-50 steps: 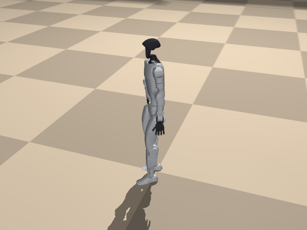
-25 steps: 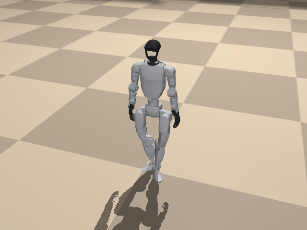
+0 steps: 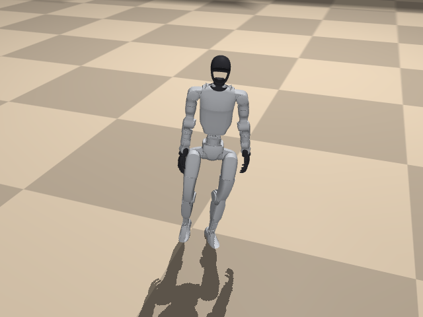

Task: In place motions

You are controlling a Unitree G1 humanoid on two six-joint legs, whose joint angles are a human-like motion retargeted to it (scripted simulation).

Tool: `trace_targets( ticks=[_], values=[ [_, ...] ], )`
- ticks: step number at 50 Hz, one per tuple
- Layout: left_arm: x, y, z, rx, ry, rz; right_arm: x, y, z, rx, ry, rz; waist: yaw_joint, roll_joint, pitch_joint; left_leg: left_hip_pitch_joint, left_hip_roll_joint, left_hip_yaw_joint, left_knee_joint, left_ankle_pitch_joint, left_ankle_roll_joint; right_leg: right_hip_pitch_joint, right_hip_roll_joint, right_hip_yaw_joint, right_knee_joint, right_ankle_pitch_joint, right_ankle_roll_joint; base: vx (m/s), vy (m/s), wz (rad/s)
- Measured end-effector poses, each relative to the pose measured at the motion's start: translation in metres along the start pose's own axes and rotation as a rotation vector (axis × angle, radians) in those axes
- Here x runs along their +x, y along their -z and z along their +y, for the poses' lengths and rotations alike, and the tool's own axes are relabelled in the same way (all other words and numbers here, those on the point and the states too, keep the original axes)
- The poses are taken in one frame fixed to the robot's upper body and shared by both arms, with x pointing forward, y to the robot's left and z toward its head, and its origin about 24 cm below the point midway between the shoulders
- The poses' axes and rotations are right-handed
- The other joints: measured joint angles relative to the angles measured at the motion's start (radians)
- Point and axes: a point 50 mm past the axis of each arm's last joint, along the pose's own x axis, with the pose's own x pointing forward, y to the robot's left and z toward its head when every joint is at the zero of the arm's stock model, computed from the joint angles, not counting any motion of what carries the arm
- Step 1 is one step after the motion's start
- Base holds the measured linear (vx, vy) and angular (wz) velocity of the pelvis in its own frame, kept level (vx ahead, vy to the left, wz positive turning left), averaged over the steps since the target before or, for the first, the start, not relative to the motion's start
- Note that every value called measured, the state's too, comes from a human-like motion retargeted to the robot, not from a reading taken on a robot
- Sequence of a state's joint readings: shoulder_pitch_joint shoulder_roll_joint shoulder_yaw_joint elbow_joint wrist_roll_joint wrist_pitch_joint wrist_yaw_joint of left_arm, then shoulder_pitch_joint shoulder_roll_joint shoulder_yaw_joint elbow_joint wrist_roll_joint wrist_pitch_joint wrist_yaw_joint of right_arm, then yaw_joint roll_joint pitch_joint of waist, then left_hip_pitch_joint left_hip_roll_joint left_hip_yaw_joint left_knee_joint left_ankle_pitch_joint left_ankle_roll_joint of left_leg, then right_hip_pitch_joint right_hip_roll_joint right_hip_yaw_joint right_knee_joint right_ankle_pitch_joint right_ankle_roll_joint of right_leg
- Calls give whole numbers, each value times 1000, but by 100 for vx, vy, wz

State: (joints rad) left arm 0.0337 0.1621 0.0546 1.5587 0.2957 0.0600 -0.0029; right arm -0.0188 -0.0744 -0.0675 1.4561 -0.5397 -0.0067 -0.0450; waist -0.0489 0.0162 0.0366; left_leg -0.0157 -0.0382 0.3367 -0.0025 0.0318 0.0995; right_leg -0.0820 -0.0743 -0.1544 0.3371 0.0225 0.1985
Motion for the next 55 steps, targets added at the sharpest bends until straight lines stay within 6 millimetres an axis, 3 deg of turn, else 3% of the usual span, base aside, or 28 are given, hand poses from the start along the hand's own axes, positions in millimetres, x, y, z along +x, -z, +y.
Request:
trace_targets(
  ticks=[3,5,7,10,12,18,23,31,37,40,43,48,53,55],
  values=[
    [0,-5,1,14,20,-21,-1,7,3,-36,-12,27,7,-42,8,21,-53,-15,2,-10,8,37,14,-12,-159,-5,-11,7,-8,53],
    [0,-5,1,24,33,-18,-1,15,6,-55,-25,54,10,-60,10,43,-72,-32,5,-18,6,70,20,-86,-220,-19,-97,13,-5,31],
    [0,-1,1,41,45,1,-3,24,10,-59,-47,95,56,-79,-7,48,-89,-14,5,-27,2,102,-33,-227,-235,-13,-87,14,-6,-12],
    [-1,-1,-10,60,38,25,-4,31,11,-22,-72,149,85,-70,-18,39,-84,-41,10,-31,-5,95,0,-87,-249,-14,-68,2,-9,26],
    [-1,1,-19,29,40,29,-4,31,9,-8,-74,160,78,-63,-18,45,-77,-40,6,-32,-9,104,-11,-190,-263,-8,-85,2,-11,7],
    [-1,13,-37,35,77,53,-4,32,10,61,-80,166,7,-47,-62,24,-63,-62,0,-33,-23,92,17,-187,-278,-19,-98,6,-11,22],
    [-1,11,-31,94,22,32,-4,28,12,123,-99,145,3,-51,-52,29,-47,-57,1,-40,-38,91,33,-183,-273,-30,-109,-1,-16,-6],
    [-1,6,-24,77,0,16,-5,36,13,60,-96,170,-35,-52,-60,14,-6,-38,62,-94,-64,79,57,-137,-260,-51,-116,0,-14,-6],
    [-1,-6,-19,57,-39,-15,-6,41,10,74,-92,187,-57,-82,-44,-56,19,-26,268,-146,-72,76,33,-76,-257,-48,-112,0,-11,-23],
    [-1,-11,-21,58,-40,-37,-6,45,6,81,-82,206,-63,-95,-47,-100,30,-27,382,-144,-45,68,13,-33,-260,-37,-108,1,-3,-66],
    [-2,-16,-25,59,-41,-64,-7,48,2,108,-62,224,-59,-98,-52,-132,3,-112,437,-161,-3,51,-3,15,-257,-23,-105,1,3,-107],
    [-3,-25,-30,66,-49,-135,-7,52,-3,165,-55,236,8,-97,-32,-144,-122,-429,401,-163,15,25,-17,145,-244,13,-96,4,8,-172],
    [-3,-31,-33,63,-41,-165,-7,49,-11,168,-40,230,109,-81,-4,-113,-184,-684,268,-80,-38,-18,-1,300,-223,49,-85,3,16,-219],
    [-4,-34,-32,69,-41,-175,-6,45,-17,156,-29,212,91,-72,13,-81,-168,-679,222,-92,-56,-27,-3,315,-216,57,-78,-3,19,-137]
  ],
)
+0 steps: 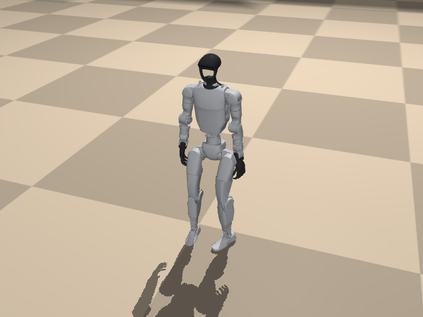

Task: In place motions

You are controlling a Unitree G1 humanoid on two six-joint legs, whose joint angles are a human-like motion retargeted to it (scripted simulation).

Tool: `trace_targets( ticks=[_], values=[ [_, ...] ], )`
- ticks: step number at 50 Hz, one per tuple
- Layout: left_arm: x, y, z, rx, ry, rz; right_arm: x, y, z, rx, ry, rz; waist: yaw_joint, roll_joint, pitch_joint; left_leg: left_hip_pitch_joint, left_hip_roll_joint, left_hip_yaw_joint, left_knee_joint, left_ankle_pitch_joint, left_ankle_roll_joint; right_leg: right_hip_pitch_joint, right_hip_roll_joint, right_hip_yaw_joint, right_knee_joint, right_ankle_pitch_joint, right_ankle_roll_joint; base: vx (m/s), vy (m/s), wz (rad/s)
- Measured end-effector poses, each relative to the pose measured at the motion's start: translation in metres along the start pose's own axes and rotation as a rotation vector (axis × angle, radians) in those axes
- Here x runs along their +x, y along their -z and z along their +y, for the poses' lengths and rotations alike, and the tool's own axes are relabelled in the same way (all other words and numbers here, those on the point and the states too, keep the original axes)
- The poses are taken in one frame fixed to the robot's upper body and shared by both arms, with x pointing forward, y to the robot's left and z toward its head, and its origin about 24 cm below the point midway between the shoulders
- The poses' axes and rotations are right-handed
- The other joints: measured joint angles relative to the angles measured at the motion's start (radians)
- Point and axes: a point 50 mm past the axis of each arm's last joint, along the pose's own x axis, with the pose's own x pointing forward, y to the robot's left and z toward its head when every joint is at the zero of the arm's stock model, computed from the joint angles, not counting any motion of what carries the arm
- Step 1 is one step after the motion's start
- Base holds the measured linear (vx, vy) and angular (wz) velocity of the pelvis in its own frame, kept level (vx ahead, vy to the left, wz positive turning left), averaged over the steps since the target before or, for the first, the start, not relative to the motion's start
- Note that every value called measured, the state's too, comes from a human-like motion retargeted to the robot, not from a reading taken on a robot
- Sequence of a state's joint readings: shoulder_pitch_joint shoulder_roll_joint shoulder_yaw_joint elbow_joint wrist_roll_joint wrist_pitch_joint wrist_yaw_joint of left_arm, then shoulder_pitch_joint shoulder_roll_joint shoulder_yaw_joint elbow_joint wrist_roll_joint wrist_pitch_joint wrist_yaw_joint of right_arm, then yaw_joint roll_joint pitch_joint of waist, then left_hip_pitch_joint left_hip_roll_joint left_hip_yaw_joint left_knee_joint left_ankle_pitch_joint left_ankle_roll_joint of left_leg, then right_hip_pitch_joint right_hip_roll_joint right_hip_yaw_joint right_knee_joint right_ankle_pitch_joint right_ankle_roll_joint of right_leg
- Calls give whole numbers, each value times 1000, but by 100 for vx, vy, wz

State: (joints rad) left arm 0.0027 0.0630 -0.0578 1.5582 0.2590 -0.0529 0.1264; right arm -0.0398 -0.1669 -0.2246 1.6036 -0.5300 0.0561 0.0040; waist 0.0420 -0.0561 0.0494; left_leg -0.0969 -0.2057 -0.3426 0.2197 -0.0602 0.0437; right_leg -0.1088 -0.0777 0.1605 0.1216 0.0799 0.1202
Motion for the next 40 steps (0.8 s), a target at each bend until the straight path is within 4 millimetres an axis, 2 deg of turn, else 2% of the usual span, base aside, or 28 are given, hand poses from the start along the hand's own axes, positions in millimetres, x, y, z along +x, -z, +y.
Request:
trace_targets(
  ticks=[2,6,8,11,13,16,19,24,27,31,32,36,40],
  values=[
    [0,-4,3,12,-5,-10,-1,-11,-6,-16,16,-32,-43,15,17,13,50,202,-42,-11,56,-14,2,9,13,7,5,-12,22,-99],
    [1,-3,13,52,-35,-11,-2,-31,-10,-27,55,-103,-112,47,30,44,74,308,-117,9,82,-72,43,81,46,26,-14,-14,17,-167],
    [1,0,24,84,-60,-5,-3,-40,-7,-13,57,-142,-124,61,43,53,102,406,-136,12,92,-102,68,108,61,27,-57,-20,7,-250],
    [1,9,39,138,-98,31,-4,-49,1,27,27,-182,-122,77,55,84,130,521,-175,1,107,-144,34,-104,77,-19,-183,-19,-2,-271],
    [-1,23,43,152,-112,81,-4,-48,5,51,4,-188,-103,81,48,103,143,623,-197,-13,118,-166,22,-216,78,-65,-234,-9,-14,-323],
    [-4,46,40,126,-99,168,-3,-45,7,45,-9,-183,-97,84,35,126,155,749,-216,-49,126,-195,19,-332,72,-134,-256,-4,-14,-332],
    [-7,62,31,88,-72,230,-3,-43,3,25,9,-162,-117,93,38,158,169,879,-227,-90,122,-186,6,-519,50,-205,-267,-10,-20,-329],
    [-9,72,16,95,-42,253,-3,-34,-6,102,34,-100,-201,130,12,194,212,1120,-232,-154,80,-136,-15,-931,1,-308,-235,-3,-23,-271],
    [-7,64,15,126,-30,231,-3,-26,-11,229,28,-61,-218,145,-15,210,221,1273,-233,-182,44,-108,-18,-1130,-16,-277,-227,7,-29,-249],
    [-3,45,21,167,-33,178,-2,-5,-10,441,15,20,-240,153,-58,239,211,1416,-231,-205,-7,-74,-5,-1285,-52,-216,-179,17,-22,-173],
    [-2,40,23,173,-34,164,-1,2,-8,492,14,46,-242,157,-71,246,210,1445,-228,-208,-21,-75,1,-1294,-57,-201,-179,29,-25,-149],
    [1,13,28,188,-47,77,-2,31,2,676,15,160,-242,176,-101,274,231,1497,-200,-207,-56,-109,26,-1172,-38,-184,-256,31,-18,-110],
    [3,-12,25,186,-36,-26,-4,57,19,752,-21,262,-252,170,-106,329,246,1472,-141,-158,-44,-87,-1,-1097,6,-196,-209,41,-23,-56]
  ],
)
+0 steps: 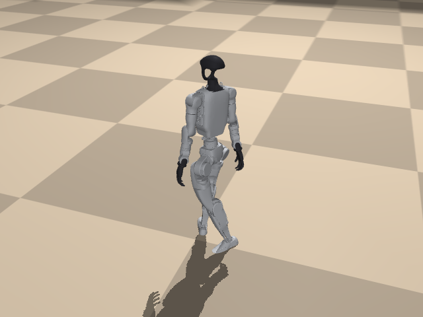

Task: In place motions

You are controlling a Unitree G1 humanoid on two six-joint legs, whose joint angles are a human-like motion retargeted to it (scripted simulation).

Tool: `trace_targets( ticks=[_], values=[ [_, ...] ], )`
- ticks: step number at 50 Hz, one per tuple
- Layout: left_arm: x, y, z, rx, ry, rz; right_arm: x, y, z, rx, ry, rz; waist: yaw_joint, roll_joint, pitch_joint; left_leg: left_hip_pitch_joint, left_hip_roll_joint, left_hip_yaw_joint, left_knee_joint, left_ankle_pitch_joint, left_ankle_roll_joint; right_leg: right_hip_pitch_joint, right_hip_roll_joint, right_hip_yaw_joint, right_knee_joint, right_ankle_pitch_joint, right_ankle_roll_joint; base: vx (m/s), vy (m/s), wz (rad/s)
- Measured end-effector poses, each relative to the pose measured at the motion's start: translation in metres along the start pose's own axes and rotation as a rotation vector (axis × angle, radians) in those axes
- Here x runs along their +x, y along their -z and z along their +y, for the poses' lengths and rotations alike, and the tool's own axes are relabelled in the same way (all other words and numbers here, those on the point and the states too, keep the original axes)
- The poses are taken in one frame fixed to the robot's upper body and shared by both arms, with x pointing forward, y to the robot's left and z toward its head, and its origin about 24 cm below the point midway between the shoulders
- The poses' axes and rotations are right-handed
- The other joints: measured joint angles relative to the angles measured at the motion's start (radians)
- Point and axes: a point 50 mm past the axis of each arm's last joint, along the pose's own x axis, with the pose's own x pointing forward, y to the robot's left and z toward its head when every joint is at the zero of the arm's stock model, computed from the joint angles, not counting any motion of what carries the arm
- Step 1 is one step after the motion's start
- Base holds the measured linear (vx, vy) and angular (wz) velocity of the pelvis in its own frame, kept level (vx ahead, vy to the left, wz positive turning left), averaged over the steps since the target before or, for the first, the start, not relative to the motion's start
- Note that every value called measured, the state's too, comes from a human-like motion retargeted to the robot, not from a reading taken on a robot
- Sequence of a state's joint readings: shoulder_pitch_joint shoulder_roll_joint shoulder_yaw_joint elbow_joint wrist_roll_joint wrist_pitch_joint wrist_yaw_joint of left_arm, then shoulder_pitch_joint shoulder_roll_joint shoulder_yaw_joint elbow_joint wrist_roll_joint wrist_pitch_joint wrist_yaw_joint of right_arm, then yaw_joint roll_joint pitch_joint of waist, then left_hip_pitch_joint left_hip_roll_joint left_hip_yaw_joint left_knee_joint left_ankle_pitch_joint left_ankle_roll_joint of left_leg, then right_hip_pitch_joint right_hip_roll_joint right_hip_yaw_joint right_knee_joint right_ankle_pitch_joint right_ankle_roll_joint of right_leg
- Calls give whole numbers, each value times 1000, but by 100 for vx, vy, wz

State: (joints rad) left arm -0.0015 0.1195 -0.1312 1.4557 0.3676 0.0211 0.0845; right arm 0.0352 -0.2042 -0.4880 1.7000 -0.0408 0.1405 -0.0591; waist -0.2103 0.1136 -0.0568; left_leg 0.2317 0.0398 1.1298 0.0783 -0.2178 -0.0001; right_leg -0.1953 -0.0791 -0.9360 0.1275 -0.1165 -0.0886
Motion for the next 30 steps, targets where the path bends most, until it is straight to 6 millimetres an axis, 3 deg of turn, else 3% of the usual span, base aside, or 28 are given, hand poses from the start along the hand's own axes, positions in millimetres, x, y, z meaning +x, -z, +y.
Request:
trace_targets(
  ticks=[4,8,9,10,13,17,20,23,25,28,30],
  values=[
    [-2,-6,-18,-63,40,-38,3,18,3,-48,-2,45,41,-37,-42,56,-12,33,76,111,61,25,-25,96,9,-15,32,47,-18,-116],
    [-3,-2,-30,-109,85,-42,1,12,16,-155,-40,14,70,-114,-41,99,4,3,277,210,245,76,-85,213,3,-19,51,47,-21,-163],
    [-3,0,-29,-110,82,-33,0,6,20,-195,-51,-6,96,-123,-18,130,47,-19,366,222,262,112,-69,260,7,-35,48,70,-35,-302],
    [-3,3,-28,-109,76,-21,-1,0,23,-238,-61,-29,129,-128,10,171,105,-44,467,229,262,155,-38,312,11,-57,43,65,-34,-302],
    [-3,1,-23,-88,59,-13,-8,-31,39,-376,-79,-136,142,-121,52,61,194,-237,707,229,262,183,1,390,-12,-42,15,26,-16,-199],
    [-3,5,-23,-83,53,-5,-22,-68,65,-593,-88,-297,135,-113,58,-227,95,-567,847,255,262,139,2,494,-33,7,-11,-3,9,-141],
    [-3,9,-20,-93,42,10,-35,-92,85,-758,-102,-418,143,-105,71,-285,168,-589,889,190,262,127,32,572,-21,8,-25,18,-4,-175],
    [-3,12,-18,-107,37,33,-48,-108,103,-888,-107,-520,140,-98,94,-362,184,-644,861,121,262,123,52,626,-19,26,-30,13,3,-155],
    [-3,13,-18,-116,34,47,-53,-113,112,-943,-107,-571,138,-104,108,-413,137,-687,778,110,262,116,43,660,-22,47,-25,-2,21,-126],
    [-3,11,-20,-110,38,57,-52,-112,112,-965,-112,-589,133,-121,101,-457,-22,-787,511,187,255,91,-9,694,-26,79,3,7,37,-90],
    [-3,12,-22,-112,38,62,-47,-104,106,-964,-119,-556,150,-116,100,-436,-66,-848,319,230,208,92,3,721,-24,86,6,23,21,-129]
  ],
)
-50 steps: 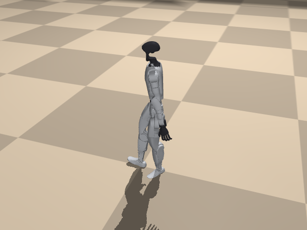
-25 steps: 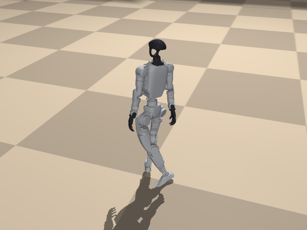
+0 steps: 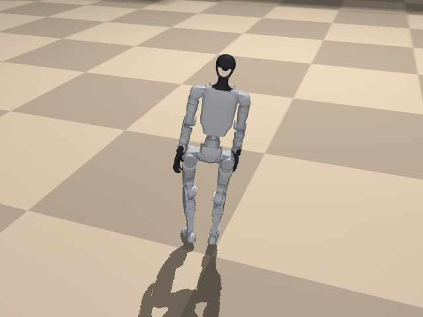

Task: In place motions

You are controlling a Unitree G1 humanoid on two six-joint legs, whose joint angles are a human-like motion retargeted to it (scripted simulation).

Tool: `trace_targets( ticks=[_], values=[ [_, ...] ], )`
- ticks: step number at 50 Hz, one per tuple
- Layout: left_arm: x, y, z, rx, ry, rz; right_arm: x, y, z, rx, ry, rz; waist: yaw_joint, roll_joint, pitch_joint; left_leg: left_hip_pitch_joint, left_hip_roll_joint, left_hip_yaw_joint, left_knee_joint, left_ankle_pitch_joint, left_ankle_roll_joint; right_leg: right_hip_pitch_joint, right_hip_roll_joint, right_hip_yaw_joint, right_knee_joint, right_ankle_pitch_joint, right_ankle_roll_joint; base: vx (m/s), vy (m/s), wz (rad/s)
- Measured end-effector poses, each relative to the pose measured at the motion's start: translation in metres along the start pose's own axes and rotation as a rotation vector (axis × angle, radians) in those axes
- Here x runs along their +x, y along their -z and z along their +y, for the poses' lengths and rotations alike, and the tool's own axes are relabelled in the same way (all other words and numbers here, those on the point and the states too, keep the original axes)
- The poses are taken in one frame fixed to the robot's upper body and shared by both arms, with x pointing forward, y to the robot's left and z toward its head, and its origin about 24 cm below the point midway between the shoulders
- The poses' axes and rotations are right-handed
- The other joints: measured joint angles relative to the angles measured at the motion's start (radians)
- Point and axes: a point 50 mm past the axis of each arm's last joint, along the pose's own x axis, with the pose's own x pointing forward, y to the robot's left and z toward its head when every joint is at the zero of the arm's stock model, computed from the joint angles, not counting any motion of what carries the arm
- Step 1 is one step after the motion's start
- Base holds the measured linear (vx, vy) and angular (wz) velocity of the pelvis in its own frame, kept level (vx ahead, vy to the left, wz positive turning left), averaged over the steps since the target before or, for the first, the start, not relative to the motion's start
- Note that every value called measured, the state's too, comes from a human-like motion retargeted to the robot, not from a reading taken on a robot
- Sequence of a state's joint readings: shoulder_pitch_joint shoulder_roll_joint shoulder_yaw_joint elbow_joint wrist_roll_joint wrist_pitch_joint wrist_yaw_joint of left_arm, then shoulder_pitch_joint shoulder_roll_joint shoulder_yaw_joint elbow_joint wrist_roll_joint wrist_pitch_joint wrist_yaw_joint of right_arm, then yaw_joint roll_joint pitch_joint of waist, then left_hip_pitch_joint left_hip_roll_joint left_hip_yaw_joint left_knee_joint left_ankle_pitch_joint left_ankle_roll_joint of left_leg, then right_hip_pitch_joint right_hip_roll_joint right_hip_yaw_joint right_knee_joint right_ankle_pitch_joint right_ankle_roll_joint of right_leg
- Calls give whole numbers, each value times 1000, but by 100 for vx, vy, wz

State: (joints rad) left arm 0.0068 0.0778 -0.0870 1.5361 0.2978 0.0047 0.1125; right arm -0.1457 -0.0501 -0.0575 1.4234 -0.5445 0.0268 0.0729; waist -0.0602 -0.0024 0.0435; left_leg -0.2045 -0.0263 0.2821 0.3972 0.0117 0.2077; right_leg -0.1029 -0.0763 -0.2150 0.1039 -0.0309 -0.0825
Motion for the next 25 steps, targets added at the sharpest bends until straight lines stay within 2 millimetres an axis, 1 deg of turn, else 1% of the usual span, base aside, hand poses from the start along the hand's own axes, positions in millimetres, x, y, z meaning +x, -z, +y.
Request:
trace_targets(
  ticks=[1,2,3,4,5,7,8,12,15,17,20,22,25],
  values=[
    [0,0,-1,-5,2,-2,0,8,2,8,-11,27,15,8,7,29,-4,-7,-95,27,-27,11,20,17,1,3,-1,26,12,-168],
    [0,1,-1,-11,5,-3,-1,17,5,16,-22,60,29,12,13,60,-10,-5,-181,79,-34,24,36,38,3,5,0,27,14,-175],
    [0,2,-3,-17,10,-2,-2,28,7,25,-31,101,41,9,19,98,-22,14,-251,179,-5,39,43,65,6,7,5,28,18,-132],
    [0,4,-4,-20,19,1,-3,40,9,33,-36,151,27,11,16,136,-17,38,-279,158,-17,48,46,74,10,6,12,28,20,-70],
    [0,6,-6,-23,28,4,-6,52,10,41,-40,204,1,14,8,174,-3,64,-285,76,-51,55,46,73,15,4,20,31,23,-29],
    [-1,9,-12,-27,54,18,-12,77,14,66,-31,324,-30,17,-22,184,-18,45,-309,81,-37,58,39,82,17,5,34,31,24,-36],
    [-1,10,-13,-27,57,25,-15,88,18,89,-19,378,-45,26,-35,194,-28,37,-334,87,-23,59,49,81,16,5,36,25,18,-42],
    [-1,4,-9,-2,51,11,-28,125,22,267,21,505,-70,45,-51,234,-53,69,-384,86,6,64,63,110,23,5,57,20,18,-42],
    [0,1,-4,22,47,6,-37,147,36,405,-8,589,-74,45,-83,231,-58,89,-380,69,11,51,59,120,27,6,72,19,11,-33],
    [0,0,1,7,36,1,-40,152,44,478,9,617,-80,43,-90,227,-57,98,-368,57,11,46,56,118,24,11,77,10,7,-25],
    [1,-5,10,-28,24,-11,-40,153,50,555,31,623,-81,34,-73,236,-55,116,-347,39,10,53,48,114,22,21,83,3,5,-33],
    [1,-6,15,-46,22,-7,-39,151,53,558,14,613,-71,31,-69,238,-49,136,-336,33,5,50,48,130,29,23,86,5,5,-50],
    [1,-3,18,-71,16,6,-37,145,54,505,-19,583,-56,33,-79,235,-38,152,-332,32,-4,37,56,157,53,17,95,4,1,-26]
  ],
)
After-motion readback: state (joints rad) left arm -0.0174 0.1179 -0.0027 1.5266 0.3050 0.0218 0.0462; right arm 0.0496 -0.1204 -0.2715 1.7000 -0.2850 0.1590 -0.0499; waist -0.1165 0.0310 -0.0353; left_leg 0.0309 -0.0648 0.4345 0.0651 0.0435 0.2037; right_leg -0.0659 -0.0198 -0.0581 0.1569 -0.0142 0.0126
